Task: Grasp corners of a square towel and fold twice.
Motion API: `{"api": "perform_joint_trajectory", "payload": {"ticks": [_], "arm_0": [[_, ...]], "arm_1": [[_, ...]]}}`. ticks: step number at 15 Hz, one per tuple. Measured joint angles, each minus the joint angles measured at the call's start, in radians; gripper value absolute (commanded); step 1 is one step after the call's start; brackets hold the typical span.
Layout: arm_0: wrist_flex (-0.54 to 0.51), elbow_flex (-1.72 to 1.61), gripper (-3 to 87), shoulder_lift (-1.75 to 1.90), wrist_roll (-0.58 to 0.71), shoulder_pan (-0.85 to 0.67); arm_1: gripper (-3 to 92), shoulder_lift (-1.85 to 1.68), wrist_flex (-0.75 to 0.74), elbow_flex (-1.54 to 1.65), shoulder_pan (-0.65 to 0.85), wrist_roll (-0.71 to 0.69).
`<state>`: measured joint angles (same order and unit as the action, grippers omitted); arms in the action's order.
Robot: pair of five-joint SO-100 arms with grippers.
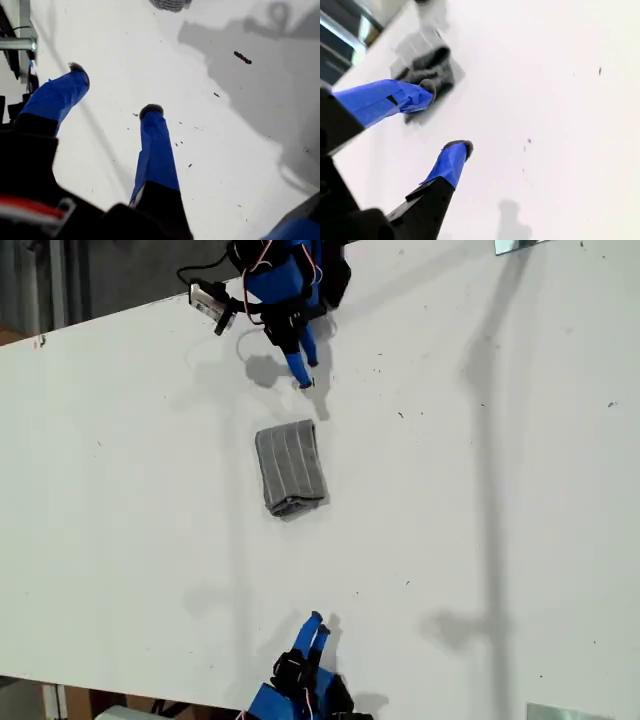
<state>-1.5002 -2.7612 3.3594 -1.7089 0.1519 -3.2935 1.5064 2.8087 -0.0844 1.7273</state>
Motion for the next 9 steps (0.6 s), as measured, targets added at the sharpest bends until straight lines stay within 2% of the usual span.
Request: {"api": "perform_joint_trajectory", "payload": {"ticks": [3,6,7,9], "arm_0": [[0.034,-0.156,19.3,0.092,0.012,-0.008],[0.160,-0.331,19.2,0.103,-0.006,-0.017],[0.164,-0.341,19.0,0.107,0.098,-0.018],[0.187,-0.353,18.9,0.106,0.506,-0.014]], "arm_1": [[25.5,0.000,0.000,0.000,0.000,0.000],[25.5,0.000,0.002,0.000,0.000,0.000],[25.5,0.000,0.002,0.000,0.000,0.000],[25.5,0.000,0.002,0.000,0.000,0.000]]}}
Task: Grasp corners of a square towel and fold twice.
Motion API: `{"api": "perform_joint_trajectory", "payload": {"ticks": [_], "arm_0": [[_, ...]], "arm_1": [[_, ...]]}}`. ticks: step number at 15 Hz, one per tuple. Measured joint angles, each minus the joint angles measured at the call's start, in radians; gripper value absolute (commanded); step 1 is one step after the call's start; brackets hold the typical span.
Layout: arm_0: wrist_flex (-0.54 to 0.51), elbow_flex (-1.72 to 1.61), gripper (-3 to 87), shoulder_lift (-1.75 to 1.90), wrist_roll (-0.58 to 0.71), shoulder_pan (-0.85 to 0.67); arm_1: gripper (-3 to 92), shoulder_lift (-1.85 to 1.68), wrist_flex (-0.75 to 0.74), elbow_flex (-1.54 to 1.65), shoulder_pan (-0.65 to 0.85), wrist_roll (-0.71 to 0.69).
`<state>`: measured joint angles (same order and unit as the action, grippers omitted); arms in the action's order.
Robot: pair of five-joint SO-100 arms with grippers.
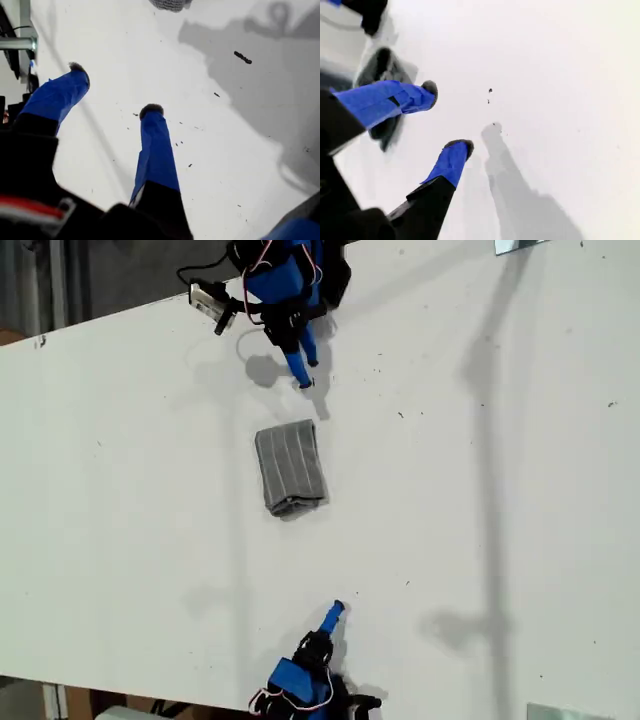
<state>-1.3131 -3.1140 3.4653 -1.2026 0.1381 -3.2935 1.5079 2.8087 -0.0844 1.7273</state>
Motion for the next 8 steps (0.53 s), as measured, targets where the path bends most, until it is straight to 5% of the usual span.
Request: {"api": "perform_joint_trajectory", "payload": {"ticks": [2,8], "arm_0": [[0.002,0.000,18.9,0.000,0.130,0.005],[0.002,-0.005,18.9,0.000,0.146,0.005]], "arm_1": [[25.5,0.000,0.000,0.000,0.000,0.000],[25.5,0.000,0.000,0.000,0.000,0.000]]}}
